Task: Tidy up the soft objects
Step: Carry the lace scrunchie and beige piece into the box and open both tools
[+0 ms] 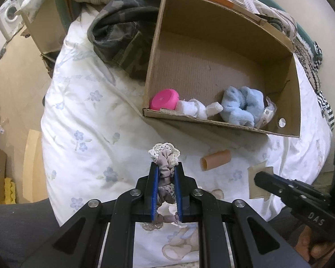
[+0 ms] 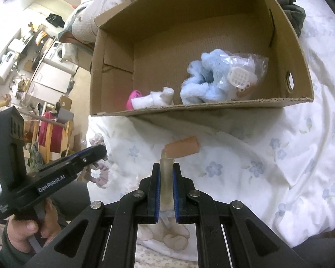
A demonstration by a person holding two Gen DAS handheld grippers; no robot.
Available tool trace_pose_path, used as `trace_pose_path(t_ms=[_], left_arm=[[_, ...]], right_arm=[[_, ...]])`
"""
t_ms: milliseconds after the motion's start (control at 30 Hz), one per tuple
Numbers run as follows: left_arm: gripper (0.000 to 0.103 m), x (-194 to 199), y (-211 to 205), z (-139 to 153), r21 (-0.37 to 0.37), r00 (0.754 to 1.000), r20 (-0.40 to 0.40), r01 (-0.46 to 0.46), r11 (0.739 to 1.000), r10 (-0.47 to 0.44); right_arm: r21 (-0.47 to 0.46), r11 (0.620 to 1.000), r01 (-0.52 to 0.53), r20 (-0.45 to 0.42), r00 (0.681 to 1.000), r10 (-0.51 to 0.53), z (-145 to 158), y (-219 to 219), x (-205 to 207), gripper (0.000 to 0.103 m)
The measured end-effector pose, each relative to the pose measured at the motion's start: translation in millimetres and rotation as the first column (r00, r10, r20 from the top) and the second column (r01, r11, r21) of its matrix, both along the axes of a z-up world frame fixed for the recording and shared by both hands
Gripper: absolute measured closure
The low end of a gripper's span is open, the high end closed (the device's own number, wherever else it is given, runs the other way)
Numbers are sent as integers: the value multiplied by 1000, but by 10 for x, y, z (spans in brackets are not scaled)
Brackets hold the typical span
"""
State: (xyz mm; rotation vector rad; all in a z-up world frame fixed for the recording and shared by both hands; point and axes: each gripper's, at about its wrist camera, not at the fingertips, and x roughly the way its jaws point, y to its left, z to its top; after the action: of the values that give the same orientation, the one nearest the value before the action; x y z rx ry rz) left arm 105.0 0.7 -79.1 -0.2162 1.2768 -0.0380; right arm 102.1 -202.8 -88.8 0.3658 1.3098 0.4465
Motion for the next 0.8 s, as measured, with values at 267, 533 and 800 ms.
trace_pose_path(t_ms=[267,533,800], left_arm=[[91,25,32,519,-1,990,140,-3,1000,3],[91,418,-49,986,46,962,269,33,998,-44],[91,791,-163,1110,44,946,317,56,997,-67]], right_arm=[[60,997,40,69,997,-44,321,-193,48,92],[65,997,37,213,976,-50,871,-269,295,92],[45,996,72,287,954,-82,866,-375,609,92]])
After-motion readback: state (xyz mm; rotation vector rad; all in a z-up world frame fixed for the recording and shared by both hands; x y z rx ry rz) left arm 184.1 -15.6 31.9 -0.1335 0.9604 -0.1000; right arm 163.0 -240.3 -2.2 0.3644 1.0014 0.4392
